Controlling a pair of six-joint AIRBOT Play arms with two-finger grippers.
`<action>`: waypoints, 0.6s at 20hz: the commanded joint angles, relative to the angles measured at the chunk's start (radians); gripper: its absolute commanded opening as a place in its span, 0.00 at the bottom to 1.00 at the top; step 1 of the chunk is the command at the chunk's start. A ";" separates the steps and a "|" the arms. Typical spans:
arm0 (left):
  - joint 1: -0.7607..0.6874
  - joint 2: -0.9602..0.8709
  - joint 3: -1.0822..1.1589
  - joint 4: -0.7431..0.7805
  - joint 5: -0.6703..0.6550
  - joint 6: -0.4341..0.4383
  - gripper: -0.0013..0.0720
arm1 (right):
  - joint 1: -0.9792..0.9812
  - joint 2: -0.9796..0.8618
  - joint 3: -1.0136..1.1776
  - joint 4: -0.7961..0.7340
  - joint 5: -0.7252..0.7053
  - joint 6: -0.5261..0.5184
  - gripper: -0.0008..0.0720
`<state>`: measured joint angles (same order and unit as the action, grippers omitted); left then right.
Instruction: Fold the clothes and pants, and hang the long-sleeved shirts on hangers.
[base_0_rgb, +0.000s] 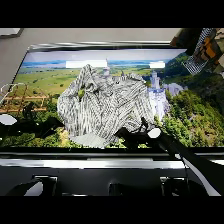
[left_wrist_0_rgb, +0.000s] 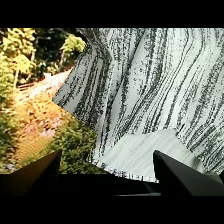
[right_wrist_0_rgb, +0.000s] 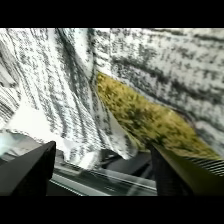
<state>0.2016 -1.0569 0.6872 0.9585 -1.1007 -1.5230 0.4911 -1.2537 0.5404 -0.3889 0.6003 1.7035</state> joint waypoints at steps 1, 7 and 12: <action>-0.032 -0.002 -0.013 -0.005 0.038 0.005 0.89 | 0.007 -0.061 -0.003 0.135 -0.057 -0.071 0.90; -0.085 -0.013 -0.047 -0.011 0.104 0.005 0.89 | 0.004 -0.013 0.000 0.186 -0.039 -0.177 0.06; -0.198 -0.099 -0.047 -0.017 0.142 0.004 0.89 | 0.004 0.074 0.000 0.137 -0.031 -0.139 0.06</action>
<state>0.0582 -1.1133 0.6426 0.9440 -0.9890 -1.5188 0.4957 -1.2175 0.5392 -0.2386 0.5587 1.5570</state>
